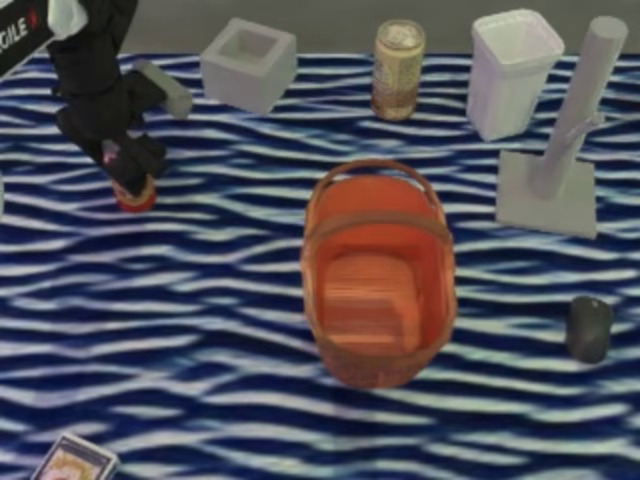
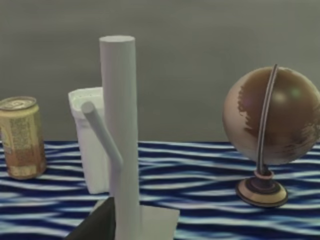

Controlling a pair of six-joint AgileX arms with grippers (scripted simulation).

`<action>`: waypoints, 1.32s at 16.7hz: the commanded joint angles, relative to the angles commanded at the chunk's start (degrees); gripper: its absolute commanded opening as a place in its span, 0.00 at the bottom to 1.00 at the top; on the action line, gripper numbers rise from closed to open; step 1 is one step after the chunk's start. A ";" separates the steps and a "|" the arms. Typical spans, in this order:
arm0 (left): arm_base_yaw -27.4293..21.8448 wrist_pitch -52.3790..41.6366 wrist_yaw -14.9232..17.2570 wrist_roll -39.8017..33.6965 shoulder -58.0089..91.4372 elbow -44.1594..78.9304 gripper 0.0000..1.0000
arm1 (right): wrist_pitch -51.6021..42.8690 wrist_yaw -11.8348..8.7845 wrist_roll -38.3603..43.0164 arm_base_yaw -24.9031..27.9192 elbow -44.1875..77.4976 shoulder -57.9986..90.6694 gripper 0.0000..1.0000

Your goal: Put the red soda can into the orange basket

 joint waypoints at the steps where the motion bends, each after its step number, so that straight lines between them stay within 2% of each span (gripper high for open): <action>1: -0.11 0.83 0.66 -0.38 -0.07 -0.66 0.00 | 0.00 0.00 0.00 0.00 0.00 0.00 1.00; 4: -0.63 5.84 4.57 -2.74 -0.63 -4.47 0.00 | 0.00 0.00 0.00 0.00 0.00 0.00 1.00; 8: -1.57 17.69 13.47 -8.20 -2.51 -12.68 0.00 | 0.00 0.00 0.00 0.00 0.00 0.00 1.00; 13: -3.24 38.34 27.67 -16.58 -6.90 -24.91 0.00 | 0.00 0.00 0.00 0.00 0.00 0.00 1.00; 22: -7.60 82.01 53.41 -30.01 -18.97 -45.24 0.00 | 0.00 0.00 0.00 0.00 0.00 0.00 1.00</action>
